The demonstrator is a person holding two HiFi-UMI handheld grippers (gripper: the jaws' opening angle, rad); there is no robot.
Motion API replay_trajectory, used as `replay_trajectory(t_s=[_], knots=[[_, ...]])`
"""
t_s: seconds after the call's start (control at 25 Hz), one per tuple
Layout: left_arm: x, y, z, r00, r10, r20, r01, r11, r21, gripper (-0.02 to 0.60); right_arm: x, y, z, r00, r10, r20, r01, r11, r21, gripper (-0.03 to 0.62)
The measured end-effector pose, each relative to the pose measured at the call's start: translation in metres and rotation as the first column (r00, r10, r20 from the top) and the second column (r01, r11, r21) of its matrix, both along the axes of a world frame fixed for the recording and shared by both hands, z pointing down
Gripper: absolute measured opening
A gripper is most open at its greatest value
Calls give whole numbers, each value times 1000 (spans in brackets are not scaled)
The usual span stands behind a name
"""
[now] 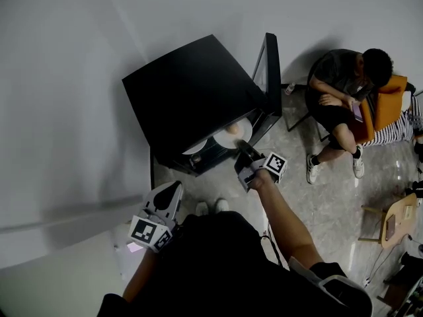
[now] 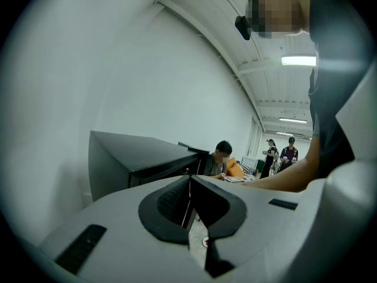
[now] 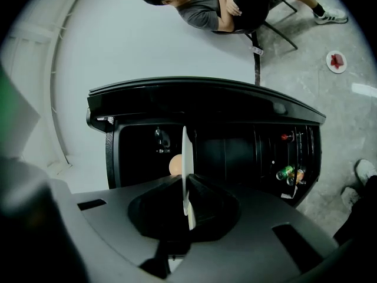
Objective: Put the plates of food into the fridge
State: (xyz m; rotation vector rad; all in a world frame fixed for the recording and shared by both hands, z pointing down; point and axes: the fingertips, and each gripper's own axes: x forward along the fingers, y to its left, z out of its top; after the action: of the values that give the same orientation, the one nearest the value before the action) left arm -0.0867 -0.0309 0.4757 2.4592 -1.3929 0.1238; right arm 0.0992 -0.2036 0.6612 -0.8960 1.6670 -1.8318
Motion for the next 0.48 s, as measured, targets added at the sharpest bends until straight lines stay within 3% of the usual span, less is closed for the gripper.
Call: replay_trajectory(t_s=[0.48], knots=[[-5,1,3,1000,-30,-1,30,999,-11,25,-22,-31,13,1000,10,10,-10,1000,-27,43]])
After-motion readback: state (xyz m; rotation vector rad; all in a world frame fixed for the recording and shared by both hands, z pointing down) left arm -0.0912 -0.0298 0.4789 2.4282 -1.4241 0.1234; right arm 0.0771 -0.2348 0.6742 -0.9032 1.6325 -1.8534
